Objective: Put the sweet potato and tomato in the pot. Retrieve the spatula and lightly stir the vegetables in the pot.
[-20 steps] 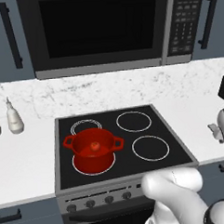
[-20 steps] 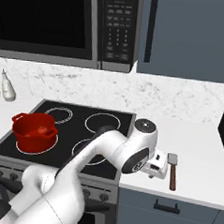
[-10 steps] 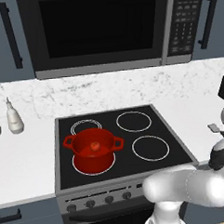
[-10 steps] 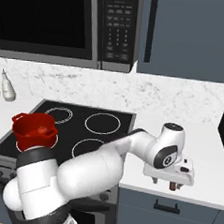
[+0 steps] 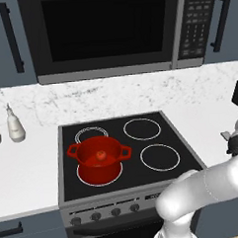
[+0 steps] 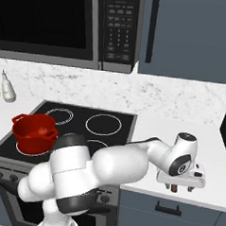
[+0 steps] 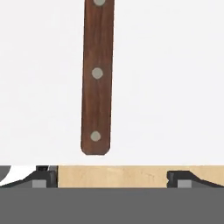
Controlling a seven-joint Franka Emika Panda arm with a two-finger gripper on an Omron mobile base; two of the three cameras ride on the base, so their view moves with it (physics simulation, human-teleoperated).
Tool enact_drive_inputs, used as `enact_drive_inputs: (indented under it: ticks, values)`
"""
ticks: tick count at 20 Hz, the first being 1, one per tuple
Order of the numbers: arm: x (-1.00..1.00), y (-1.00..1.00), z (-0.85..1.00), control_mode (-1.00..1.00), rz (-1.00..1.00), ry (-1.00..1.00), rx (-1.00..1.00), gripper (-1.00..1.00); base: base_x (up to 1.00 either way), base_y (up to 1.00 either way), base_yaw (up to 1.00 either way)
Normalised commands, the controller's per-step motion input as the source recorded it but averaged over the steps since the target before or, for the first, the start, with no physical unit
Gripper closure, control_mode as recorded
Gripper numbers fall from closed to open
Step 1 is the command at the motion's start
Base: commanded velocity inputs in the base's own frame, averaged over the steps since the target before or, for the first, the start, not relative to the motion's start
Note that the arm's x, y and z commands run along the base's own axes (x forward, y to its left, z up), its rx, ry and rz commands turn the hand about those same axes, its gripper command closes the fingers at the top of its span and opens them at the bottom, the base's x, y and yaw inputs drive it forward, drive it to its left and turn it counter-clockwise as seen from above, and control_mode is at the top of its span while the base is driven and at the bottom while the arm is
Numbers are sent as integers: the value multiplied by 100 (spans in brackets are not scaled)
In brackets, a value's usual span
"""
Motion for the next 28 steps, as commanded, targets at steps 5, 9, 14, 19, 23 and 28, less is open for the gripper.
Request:
enact_drive_inputs:
  ticks: [5, 9, 14, 19, 23, 28]
  values:
    - [42, 0, -56, -100, 3, 0, 4, -100, 0, 0, 0]
    - [34, -3, -46, -100, 0, 0, 4, -100, 0, 0, 0]
    - [15, -1, -56, -100, 0, 0, 2, 100, 0, 0, 0]
    - [-8, 13, -39, -100, 0, -2, 0, 100, 0, 0, 0]
    - [-66, 23, 27, -100, 9, -24, -4, 100, 0, 0, 0]
    - [-96, 29, 99, -100, 38, -39, -27, 100, 0, 0, 0]
